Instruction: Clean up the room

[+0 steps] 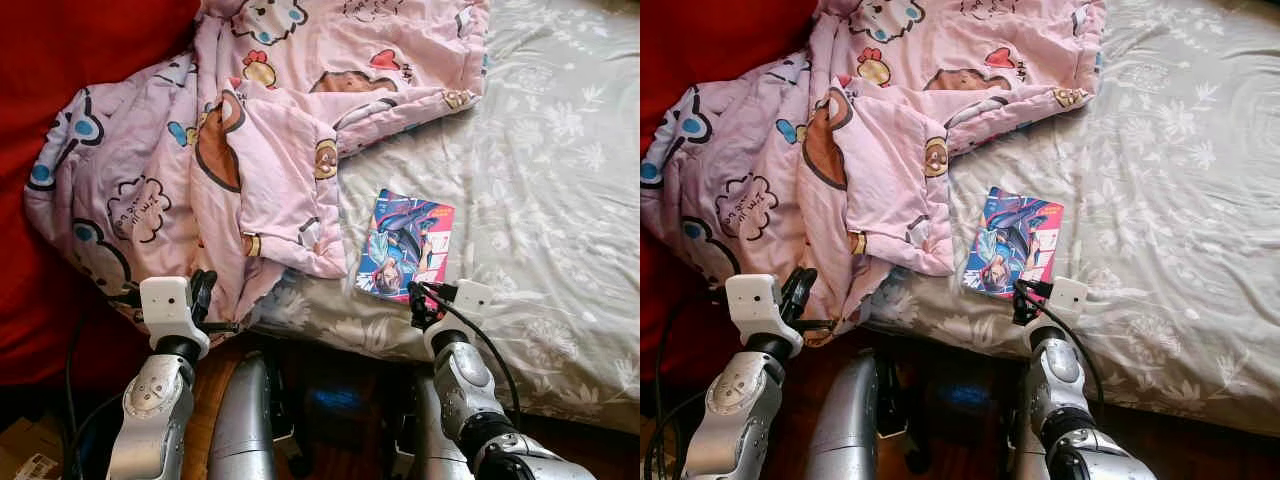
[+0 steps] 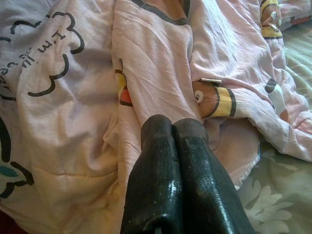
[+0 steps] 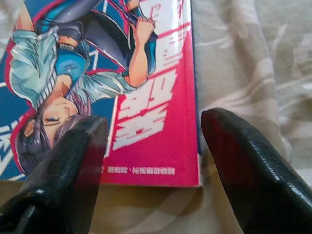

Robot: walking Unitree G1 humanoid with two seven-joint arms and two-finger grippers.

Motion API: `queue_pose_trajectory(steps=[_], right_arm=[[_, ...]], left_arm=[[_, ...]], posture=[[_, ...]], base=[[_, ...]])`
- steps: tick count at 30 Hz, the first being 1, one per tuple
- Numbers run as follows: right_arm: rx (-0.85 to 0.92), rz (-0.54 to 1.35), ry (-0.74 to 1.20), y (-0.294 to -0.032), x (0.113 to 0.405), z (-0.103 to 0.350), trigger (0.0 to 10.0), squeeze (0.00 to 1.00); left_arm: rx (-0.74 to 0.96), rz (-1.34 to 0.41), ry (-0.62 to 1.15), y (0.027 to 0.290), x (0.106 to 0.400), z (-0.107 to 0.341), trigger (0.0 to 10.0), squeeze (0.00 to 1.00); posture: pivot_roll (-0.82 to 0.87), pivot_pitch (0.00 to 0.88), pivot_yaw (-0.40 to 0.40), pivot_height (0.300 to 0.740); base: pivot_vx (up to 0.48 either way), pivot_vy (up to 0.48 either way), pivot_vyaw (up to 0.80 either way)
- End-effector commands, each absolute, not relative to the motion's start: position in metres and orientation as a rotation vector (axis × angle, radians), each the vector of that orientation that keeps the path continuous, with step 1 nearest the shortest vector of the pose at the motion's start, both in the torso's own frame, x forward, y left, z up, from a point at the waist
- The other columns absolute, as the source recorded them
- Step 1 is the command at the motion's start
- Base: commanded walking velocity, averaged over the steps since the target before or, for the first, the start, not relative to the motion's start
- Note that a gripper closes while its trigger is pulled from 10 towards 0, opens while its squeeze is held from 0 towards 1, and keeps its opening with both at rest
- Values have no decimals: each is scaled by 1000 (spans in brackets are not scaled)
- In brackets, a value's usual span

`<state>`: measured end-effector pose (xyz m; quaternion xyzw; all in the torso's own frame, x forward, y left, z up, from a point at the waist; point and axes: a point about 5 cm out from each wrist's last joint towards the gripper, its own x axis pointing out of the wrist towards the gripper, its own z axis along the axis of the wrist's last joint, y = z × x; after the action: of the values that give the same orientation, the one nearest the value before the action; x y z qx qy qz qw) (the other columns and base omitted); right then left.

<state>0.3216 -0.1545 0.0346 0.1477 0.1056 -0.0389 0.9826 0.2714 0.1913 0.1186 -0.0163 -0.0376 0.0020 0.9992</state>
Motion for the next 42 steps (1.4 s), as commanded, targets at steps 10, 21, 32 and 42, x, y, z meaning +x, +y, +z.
queue_pose_trajectory(steps=[10,21,32,42], right_arm=[[390,-83,346,-151,303,8,10000,0],[674,-20,411,-143,297,-2,10000,0],[954,-56,394,-144,297,-3,10000,0],[966,81,377,-124,317,18,10000,0]], left_arm=[[-5,7,-48,193,268,111,10000,0],[8,-2,-53,192,267,113,10000,0],[11,2,-44,192,261,112,10000,0],[17,17,-35,195,257,111,10000,0]], posture=[[41,366,36,605],[49,370,39,605],[69,389,40,605],[82,400,29,605]], base=[[0,0,0],[0,0,0],[0,0,0],[0,0,0]])
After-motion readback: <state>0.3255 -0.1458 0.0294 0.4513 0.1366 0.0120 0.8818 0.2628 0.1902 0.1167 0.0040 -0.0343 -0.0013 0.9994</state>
